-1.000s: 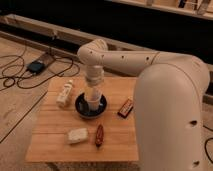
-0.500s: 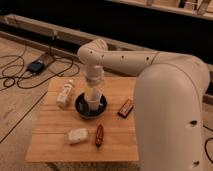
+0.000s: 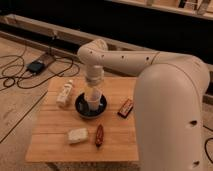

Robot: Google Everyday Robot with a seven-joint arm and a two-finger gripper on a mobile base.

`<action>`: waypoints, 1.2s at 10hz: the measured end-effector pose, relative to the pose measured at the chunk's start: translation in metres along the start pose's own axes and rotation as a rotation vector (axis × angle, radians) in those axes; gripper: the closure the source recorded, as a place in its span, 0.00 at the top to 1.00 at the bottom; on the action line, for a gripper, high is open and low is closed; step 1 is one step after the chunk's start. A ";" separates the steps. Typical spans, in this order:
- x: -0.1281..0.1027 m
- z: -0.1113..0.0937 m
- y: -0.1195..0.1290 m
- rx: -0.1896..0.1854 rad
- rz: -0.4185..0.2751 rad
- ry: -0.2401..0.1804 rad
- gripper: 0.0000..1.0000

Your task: Move the arm in a circular motion

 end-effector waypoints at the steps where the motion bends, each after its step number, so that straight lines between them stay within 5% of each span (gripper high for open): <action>1: 0.000 0.000 0.000 0.000 0.000 0.000 0.80; 7: 0.004 -0.005 0.011 -0.013 -0.030 0.002 0.80; 9: 0.023 -0.017 0.030 -0.046 -0.050 -0.001 0.80; 12: 0.069 -0.031 0.028 -0.068 0.028 -0.017 0.80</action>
